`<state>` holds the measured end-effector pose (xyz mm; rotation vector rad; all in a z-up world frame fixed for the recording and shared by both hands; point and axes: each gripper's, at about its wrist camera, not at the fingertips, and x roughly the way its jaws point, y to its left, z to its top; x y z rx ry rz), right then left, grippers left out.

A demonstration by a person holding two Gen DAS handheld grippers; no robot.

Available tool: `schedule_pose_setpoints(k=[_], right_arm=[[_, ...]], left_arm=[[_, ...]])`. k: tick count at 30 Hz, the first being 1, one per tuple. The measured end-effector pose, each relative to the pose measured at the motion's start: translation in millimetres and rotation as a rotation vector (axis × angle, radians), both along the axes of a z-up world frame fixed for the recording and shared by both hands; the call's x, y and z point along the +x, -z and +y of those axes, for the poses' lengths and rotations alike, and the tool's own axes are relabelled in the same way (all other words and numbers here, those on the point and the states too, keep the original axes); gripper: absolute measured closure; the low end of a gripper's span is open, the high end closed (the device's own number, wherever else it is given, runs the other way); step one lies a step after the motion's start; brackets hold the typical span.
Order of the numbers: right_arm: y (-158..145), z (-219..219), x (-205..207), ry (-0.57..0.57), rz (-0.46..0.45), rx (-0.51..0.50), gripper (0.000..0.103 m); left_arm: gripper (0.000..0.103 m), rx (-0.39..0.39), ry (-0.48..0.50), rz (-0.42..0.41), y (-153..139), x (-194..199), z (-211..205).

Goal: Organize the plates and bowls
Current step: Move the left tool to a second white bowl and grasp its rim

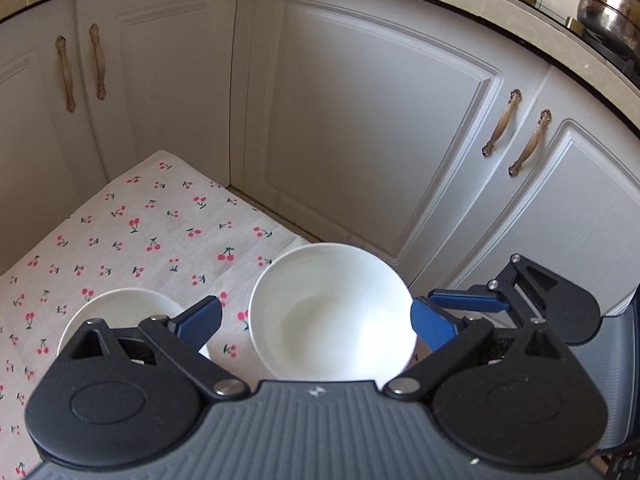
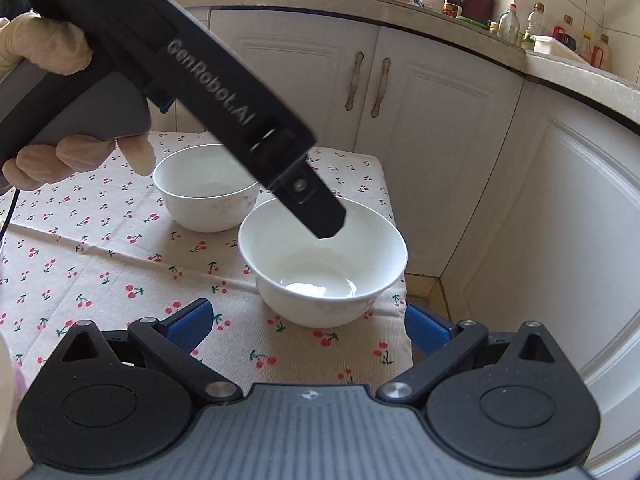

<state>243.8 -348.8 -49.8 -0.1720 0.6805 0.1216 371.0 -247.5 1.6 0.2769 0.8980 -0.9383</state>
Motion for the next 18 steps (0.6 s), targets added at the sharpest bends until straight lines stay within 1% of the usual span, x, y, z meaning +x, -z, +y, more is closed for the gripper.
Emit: schedule_pose_setpoints(k=[7,11,16,18], right_arm=[[6.4,-7.3,15.4,-0.01,0.004,0.023,0.0],[10.9,-11.1,21.1,0.006,0.018,0.037,0.0],[11.6,-10.0,23.0,-0.004,0.003,0.037,0.0],[10.8,-8.9,23.9,-0.012,-0.001,0.035,0.0]], left_arm=[[0.004,0.02,0.006,0.055,15.7,20.4,-17.7],[0.004,0.044,0.008,0.079,28.0,25.5,-23.0],[0.006,0.037,0.007,0.107,33.8,29.0,-21.2],[0.011,0.029,0.007,0.116,33.8,29.9,-20.0]])
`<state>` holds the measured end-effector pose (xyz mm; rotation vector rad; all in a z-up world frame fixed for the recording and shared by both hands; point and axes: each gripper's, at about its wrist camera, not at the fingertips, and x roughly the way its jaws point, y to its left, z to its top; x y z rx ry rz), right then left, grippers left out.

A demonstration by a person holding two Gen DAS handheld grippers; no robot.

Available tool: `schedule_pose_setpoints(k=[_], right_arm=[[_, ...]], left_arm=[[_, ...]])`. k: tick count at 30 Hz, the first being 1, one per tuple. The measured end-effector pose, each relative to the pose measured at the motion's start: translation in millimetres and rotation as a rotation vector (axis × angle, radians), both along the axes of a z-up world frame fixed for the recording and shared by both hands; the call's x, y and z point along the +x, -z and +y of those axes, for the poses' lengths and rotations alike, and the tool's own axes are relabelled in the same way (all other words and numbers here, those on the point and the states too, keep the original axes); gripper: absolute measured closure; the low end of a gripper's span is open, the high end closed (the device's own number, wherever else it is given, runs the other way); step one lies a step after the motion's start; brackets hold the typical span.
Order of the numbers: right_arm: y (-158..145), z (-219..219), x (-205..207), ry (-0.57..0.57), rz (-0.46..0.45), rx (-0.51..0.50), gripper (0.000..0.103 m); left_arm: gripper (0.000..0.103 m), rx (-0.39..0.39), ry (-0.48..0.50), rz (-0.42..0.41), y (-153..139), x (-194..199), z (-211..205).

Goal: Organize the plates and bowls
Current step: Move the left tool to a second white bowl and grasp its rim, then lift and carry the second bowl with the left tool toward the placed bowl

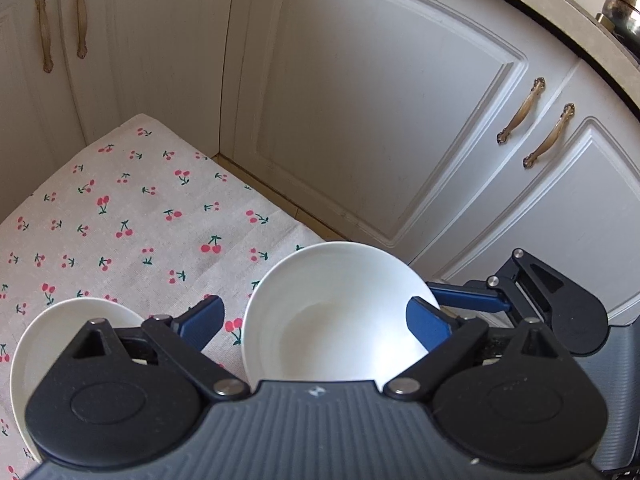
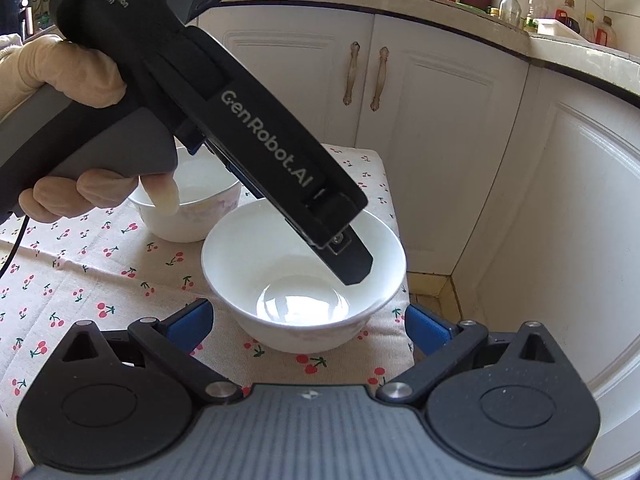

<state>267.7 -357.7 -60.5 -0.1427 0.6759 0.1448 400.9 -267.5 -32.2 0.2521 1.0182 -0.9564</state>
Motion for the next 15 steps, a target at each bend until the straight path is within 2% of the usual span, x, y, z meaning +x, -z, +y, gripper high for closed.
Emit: schedule_pose_setpoints(k=[8,15], right_arm=[[-1.9,6.4,0.6,-0.01,-0.015,-0.015,0.004],[-4.4,2.5,-1.0,0.006,-0.016,0.008,0.008]], left_arm=[[0.024,-0.009,0.015,0.025,-0.5,-1.0,-2.3],[0.024,-0.005,0.018,0.024,3.0,-2.2,-4.4]])
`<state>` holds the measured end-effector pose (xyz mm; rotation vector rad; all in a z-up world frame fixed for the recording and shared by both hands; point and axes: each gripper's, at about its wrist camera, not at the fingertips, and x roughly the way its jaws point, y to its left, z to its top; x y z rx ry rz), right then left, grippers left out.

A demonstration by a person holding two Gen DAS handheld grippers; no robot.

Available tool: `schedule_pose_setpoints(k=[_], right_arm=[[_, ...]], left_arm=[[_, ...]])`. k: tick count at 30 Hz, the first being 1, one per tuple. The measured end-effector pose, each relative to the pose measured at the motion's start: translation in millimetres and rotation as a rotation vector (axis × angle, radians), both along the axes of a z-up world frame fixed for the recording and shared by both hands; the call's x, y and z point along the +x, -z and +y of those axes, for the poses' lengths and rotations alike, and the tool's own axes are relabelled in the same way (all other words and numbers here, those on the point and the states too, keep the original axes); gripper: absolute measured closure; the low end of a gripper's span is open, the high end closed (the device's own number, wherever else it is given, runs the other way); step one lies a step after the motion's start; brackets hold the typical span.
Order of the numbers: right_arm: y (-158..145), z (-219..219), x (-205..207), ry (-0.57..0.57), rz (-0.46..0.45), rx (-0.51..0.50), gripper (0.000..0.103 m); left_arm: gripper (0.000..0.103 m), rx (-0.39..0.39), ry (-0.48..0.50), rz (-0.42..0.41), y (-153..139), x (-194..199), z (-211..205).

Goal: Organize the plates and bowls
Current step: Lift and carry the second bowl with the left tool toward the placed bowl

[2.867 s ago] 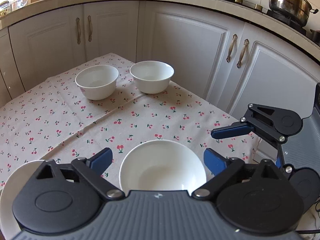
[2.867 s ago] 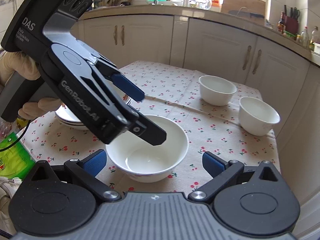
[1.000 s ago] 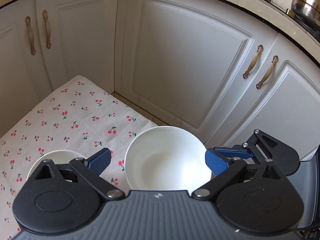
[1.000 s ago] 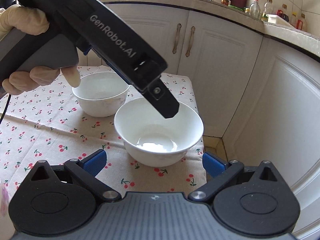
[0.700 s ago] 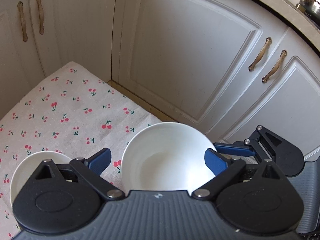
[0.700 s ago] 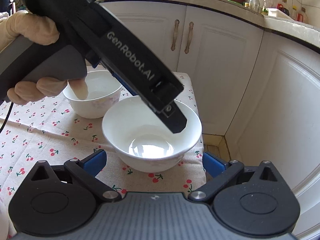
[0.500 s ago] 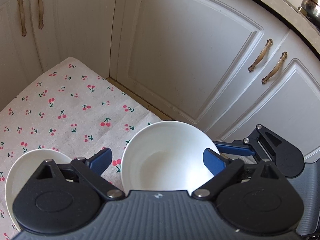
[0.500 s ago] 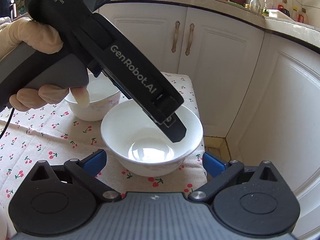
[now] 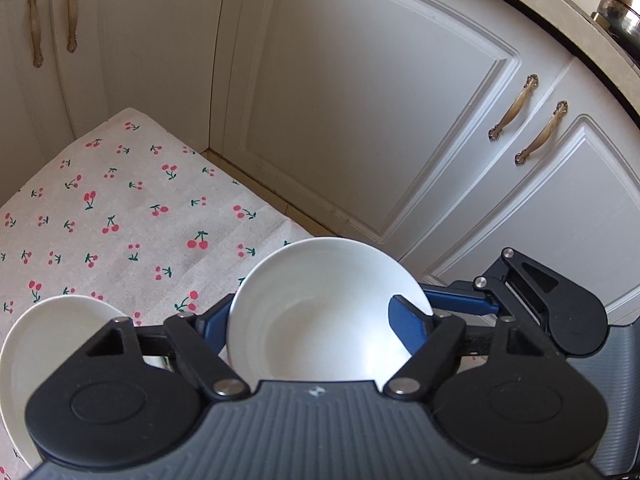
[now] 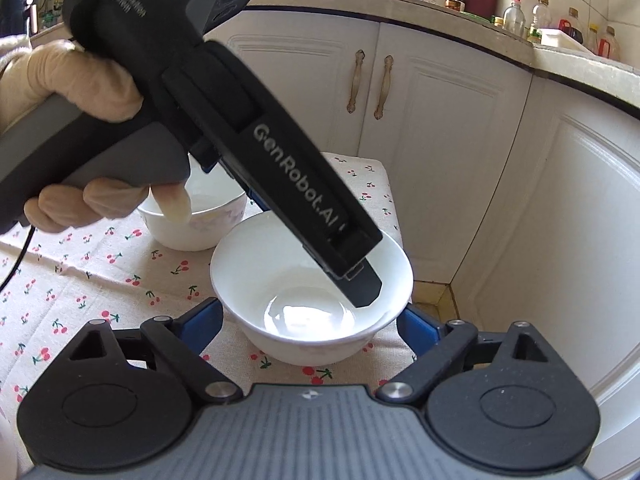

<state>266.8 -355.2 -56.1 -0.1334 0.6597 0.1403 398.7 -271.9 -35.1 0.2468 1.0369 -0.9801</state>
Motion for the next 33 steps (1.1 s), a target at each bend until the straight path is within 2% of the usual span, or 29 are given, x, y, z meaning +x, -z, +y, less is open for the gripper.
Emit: schedule_pose_setpoints(k=[15,21,33], right_arm=[[-11.9,9.4,-9.8,0.004,0.02,-0.011,0.009],[-25.5,20.6,-28.9,-0.018,0.051,-0.013,0.009],[-52.5,47.3,-92.1,-0.098,0.04,0.03,0.009]], left_arm=[[0.025,0.006,0.006,-0.03,-11.2,-18.7,8.6],[0.025,0.013,0.003,-0.059,-26.8,-48.0,22.8],[0.025,0.008,-0.024,-0.096,-56.5,-115.8,64.0]])
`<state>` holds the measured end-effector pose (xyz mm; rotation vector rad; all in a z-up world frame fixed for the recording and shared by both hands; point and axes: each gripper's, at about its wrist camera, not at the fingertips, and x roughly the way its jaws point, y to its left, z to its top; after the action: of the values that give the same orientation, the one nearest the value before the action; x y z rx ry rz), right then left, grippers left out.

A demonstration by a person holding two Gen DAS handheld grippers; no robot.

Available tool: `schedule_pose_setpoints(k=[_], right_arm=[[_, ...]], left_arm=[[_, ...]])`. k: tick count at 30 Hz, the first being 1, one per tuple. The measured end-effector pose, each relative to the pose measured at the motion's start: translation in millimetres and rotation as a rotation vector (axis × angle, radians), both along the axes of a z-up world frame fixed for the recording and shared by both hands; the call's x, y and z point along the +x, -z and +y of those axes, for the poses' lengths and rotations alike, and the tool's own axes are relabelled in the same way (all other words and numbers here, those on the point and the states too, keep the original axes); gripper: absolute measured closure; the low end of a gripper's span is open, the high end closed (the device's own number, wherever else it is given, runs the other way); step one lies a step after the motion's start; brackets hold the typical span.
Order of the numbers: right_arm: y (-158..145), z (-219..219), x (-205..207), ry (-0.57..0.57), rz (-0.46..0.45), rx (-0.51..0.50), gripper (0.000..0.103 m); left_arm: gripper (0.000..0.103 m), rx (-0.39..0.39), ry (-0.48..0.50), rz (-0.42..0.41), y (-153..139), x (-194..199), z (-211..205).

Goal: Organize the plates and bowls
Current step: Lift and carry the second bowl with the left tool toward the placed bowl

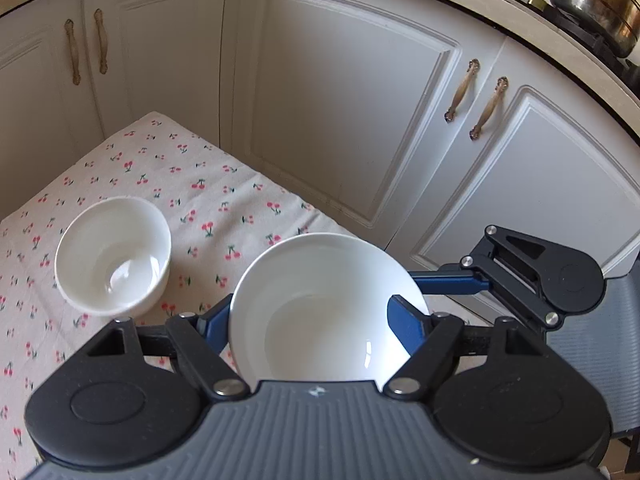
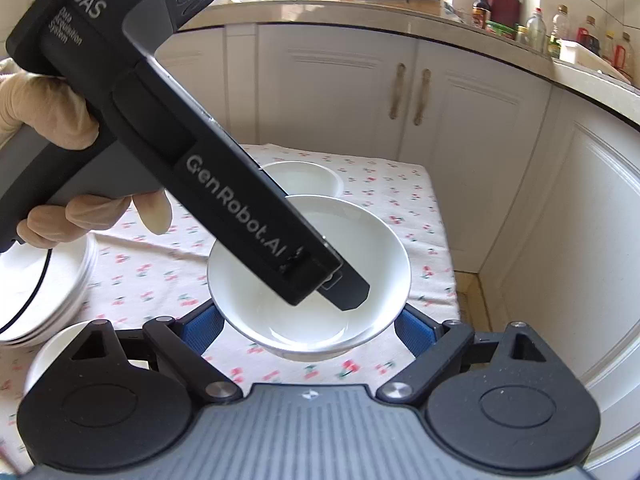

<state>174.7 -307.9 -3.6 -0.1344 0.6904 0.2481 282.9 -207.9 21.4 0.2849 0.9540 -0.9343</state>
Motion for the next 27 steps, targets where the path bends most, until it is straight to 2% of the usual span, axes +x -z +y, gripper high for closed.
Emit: schedule_pose_setpoints(k=[4,17,27], right_arm=[[-4.7,14.1,-21.4,-0.029,-0.015,-0.033,0.009],[-16.3,42.4,-69.0,-0.089,-0.02,-0.016,0.009],[-15.5,62.2,-83.5,-0.155,-0.012,-0.008,0.009]], left_arm=[[0.025,-0.016,-0.007,0.006,-6.2,-19.2,13.8],[0.025,-0.034,-0.042,-0.017,-17.1,-69.8,50.2],[0.024,-0.033,-0.098,-0.019,-16.4,-91.5,78.5]])
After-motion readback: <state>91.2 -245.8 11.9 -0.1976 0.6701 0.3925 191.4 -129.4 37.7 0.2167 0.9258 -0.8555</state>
